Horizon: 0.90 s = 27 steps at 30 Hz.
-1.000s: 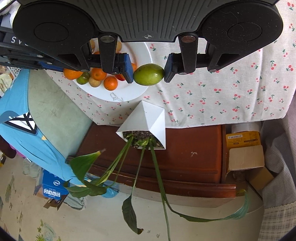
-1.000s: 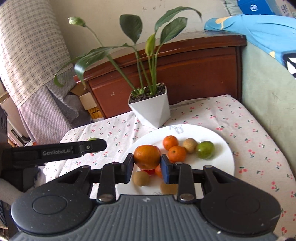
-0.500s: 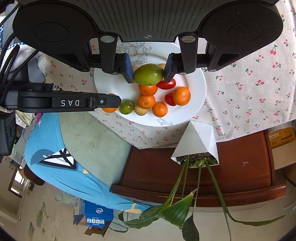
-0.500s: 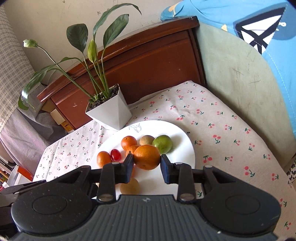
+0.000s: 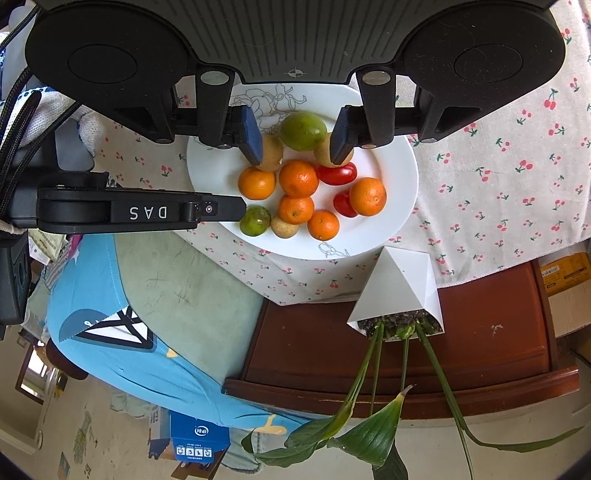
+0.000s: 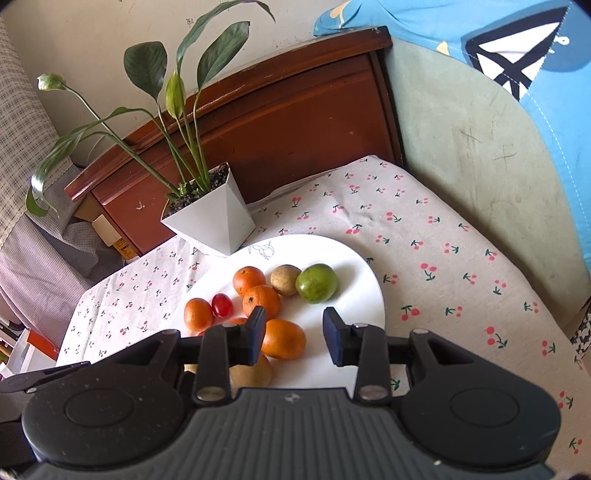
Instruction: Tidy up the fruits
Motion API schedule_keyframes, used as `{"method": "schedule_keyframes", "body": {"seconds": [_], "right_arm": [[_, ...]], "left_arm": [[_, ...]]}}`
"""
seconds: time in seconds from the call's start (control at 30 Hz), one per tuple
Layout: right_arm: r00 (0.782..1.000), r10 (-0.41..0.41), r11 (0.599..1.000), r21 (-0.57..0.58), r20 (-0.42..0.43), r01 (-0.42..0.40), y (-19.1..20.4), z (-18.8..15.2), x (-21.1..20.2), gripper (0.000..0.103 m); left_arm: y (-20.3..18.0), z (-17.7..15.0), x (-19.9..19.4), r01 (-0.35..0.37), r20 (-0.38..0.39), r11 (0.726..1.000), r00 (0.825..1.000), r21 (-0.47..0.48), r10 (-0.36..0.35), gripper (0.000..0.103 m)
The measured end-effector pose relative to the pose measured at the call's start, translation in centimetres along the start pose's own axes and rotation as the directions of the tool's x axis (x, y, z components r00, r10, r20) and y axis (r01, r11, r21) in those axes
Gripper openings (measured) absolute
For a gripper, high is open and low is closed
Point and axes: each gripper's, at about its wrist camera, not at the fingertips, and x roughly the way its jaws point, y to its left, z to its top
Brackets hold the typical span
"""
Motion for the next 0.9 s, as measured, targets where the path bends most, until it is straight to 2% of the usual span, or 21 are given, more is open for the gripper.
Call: {"method": "schedule_keyframes", "body": {"seconds": [0.03, 0.1, 0.17, 0.23, 0.33, 0.4, 0.53, 0.63, 0.83, 0.9], "right_arm": [[1.000, -0.003, 1.000, 0.002, 0.002, 0.003, 0.0, 0.1, 0.0, 0.042], [1.000, -0.006, 1.000, 0.009, 0.003, 0.006, 0.0, 0.3, -0.1, 0.051], [1.000, -0.018, 1.000, 0.009, -0.001, 0.018, 0.1, 0.4, -0.1, 0.051], [0.999, -0.037, 0.999, 0.001, -0.005, 0.037, 0.4, 0.6, -0.3, 0.053], [0.998, -0.056, 0.998, -0.006, -0.006, 0.056, 0.8, 0.7, -0.7, 0.057], [0.997, -0.078, 0.997, -0.002, -0.018, 0.078, 1.0, 0.9, -1.2, 0.064], [0.994, -0.104, 0.995, 0.007, -0.020, 0.104, 1.4, 1.1, -2.3, 0.066], [0.990, -0.135, 0.991, 0.010, -0.027, 0.136, 1.8, 1.2, -3.2, 0.072], [0.985, -0.164, 0.986, 0.033, -0.053, 0.166, 2.3, 0.7, -5.0, 0.076], [0.982, -0.178, 0.983, 0.020, -0.057, 0.180, 2.6, 0.4, -5.5, 0.077]], "left_arm": [[-0.1, 0.1, -0.1, -0.008, 0.002, 1.000, 1.000, -0.002, 0.008, 0.057], [-0.1, 0.2, -0.3, -0.014, 0.004, 1.000, 1.000, -0.003, 0.014, 0.059], [-0.3, 0.4, -0.4, -0.022, -0.003, 1.000, 1.000, 0.000, 0.022, 0.062], [-0.4, 0.5, -0.4, -0.040, -0.017, 0.999, 0.999, -0.001, 0.040, 0.072], [-0.7, 0.6, -0.7, -0.044, -0.023, 0.999, 0.999, 0.008, 0.044, 0.072], [-0.8, 0.7, -0.9, -0.059, -0.032, 0.998, 0.998, 0.009, 0.059, 0.074], [-0.7, 0.6, -1.5, -0.079, -0.043, 0.997, 0.996, -0.017, 0.078, 0.081], [-0.6, 0.4, -2.0, -0.095, -0.052, 0.995, 0.994, -0.029, 0.094, 0.081], [-0.1, -0.1, -2.9, -0.137, -0.086, 0.989, 0.988, -0.060, 0.132, 0.082], [0.0, -0.2, -3.1, -0.151, -0.095, 0.986, 0.985, -0.070, 0.144, 0.085]]}}
